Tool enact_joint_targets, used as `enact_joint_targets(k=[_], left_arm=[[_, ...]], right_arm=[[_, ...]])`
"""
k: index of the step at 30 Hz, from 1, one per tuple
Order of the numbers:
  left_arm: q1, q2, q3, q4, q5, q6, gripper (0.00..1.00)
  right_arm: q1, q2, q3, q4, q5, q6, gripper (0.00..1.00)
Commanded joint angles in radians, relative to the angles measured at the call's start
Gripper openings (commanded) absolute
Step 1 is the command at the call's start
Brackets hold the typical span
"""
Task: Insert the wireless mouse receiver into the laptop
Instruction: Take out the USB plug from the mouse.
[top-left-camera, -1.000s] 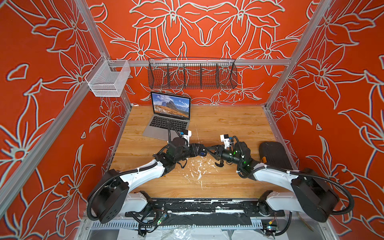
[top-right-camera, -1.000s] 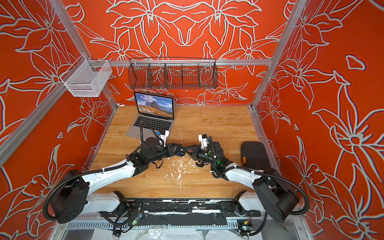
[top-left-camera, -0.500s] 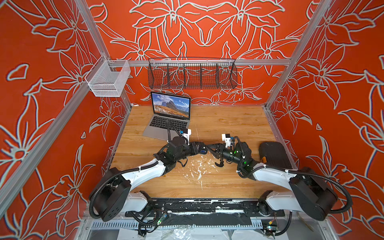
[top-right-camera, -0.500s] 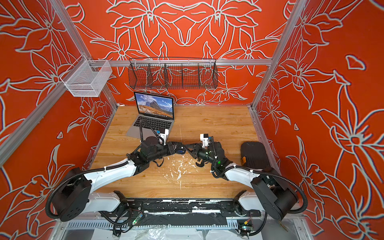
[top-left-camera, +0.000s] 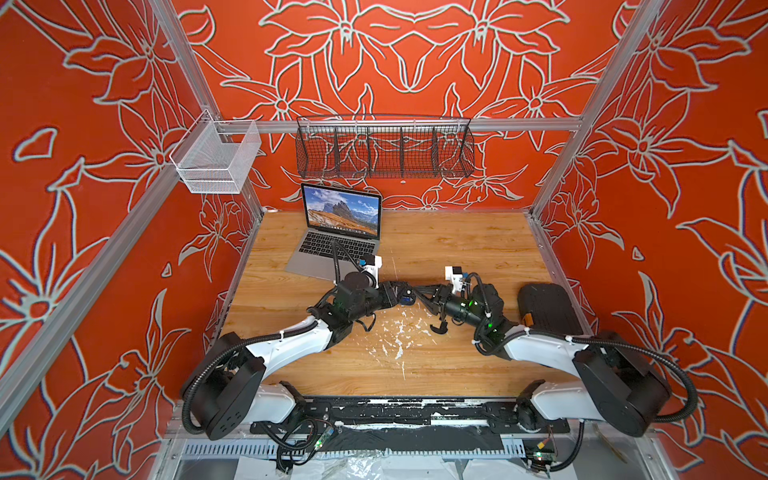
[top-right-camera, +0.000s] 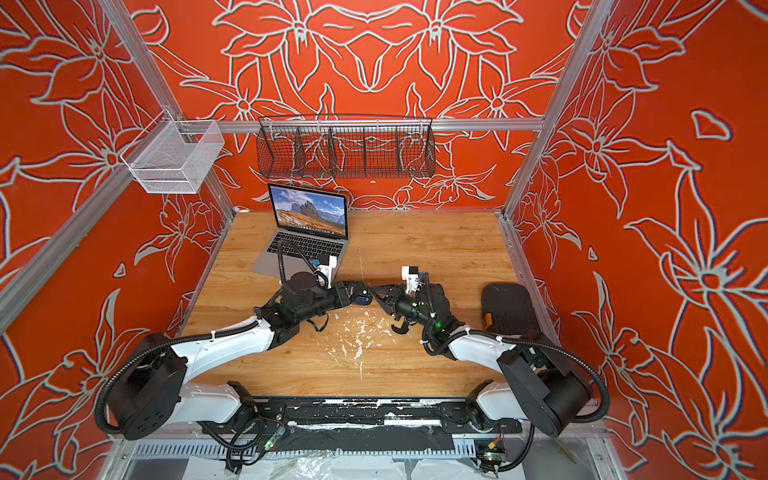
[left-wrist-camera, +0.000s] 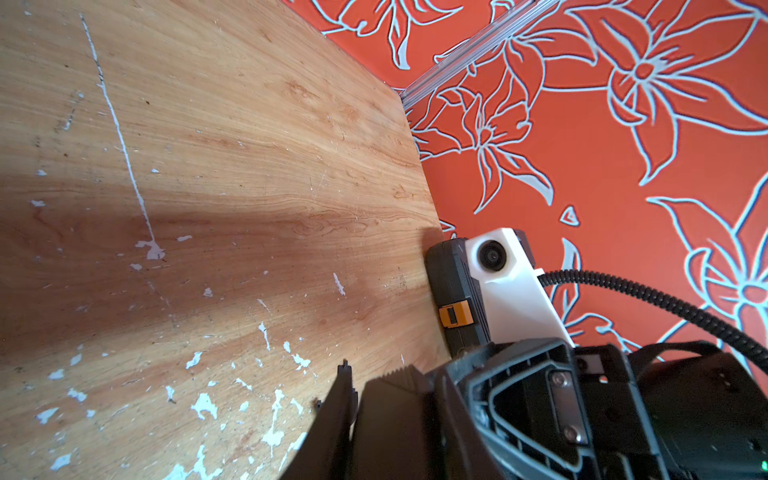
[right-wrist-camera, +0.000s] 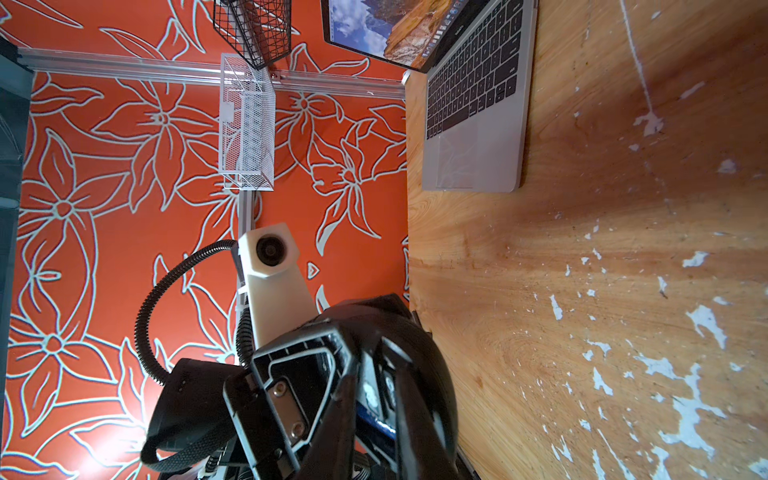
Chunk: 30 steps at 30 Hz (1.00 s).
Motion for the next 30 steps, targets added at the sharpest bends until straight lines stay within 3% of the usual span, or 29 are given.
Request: enact_joint_targets(k=[1,24,27,30], left_arm=[[-0.028,0.061,-0.046,-0.145,0.114,0.008,0.00],[0.000,0.093,-0.052,-0.137,0.109,-0.015,0.00],[0.014,0.080,-0.052,-0.180,0.118,0.014,0.00],[0.049,0.067,-0.054,-0.262,0.179,0.055,0.00]], right_arm=[[0.035,-0.038,0.050,0.360,-0.124,0.053,0.20],[0.022,-0.052,0.023,0.355,-0.115,0.048,0.19],[0.016,-0.089,0.013,0.240,-0.120,-0.021,0.19],[0.014,-0.200,0.033,-0.168,-0.121,-0.265,0.22]])
